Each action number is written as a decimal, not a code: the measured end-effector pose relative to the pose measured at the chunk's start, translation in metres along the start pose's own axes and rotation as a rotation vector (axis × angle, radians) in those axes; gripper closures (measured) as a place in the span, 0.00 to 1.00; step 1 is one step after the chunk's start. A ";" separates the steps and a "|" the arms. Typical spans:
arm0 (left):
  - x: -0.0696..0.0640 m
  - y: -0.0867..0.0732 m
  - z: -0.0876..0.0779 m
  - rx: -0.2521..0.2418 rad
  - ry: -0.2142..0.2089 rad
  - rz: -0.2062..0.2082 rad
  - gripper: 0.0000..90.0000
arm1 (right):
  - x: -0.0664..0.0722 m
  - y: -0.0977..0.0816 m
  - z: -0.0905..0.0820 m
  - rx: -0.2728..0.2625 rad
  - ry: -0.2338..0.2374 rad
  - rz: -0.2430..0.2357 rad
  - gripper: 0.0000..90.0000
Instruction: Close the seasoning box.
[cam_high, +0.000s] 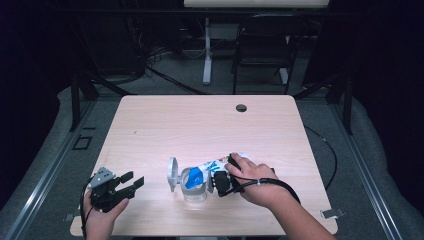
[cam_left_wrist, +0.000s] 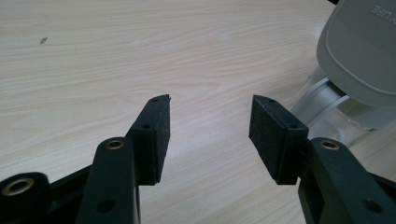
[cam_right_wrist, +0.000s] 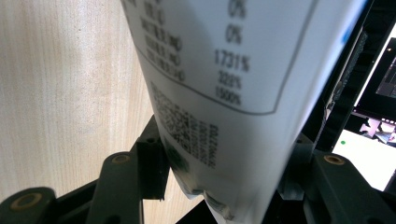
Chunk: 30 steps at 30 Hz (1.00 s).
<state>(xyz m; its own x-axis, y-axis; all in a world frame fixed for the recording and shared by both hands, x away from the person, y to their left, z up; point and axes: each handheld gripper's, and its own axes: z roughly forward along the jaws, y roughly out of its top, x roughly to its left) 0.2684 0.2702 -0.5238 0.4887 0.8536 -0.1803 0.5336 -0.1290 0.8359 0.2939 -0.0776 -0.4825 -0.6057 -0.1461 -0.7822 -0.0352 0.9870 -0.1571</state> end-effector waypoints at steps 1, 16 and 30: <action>0.000 0.000 0.000 -0.001 -0.001 -0.001 0.54 | 0.000 0.000 0.000 -0.002 -0.001 -0.001 0.53; -0.002 0.000 0.001 0.019 -0.002 0.011 0.54 | 0.000 0.001 -0.001 0.003 -0.011 -0.016 0.53; -0.002 -0.001 0.002 0.019 -0.001 0.010 0.53 | -0.001 0.002 -0.001 0.005 -0.020 -0.034 0.53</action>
<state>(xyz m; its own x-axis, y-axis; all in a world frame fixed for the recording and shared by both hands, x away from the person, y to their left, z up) 0.2681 0.2672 -0.5249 0.4948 0.8517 -0.1724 0.5419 -0.1473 0.8274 0.2932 -0.0755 -0.4813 -0.5883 -0.1811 -0.7881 -0.0516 0.9810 -0.1869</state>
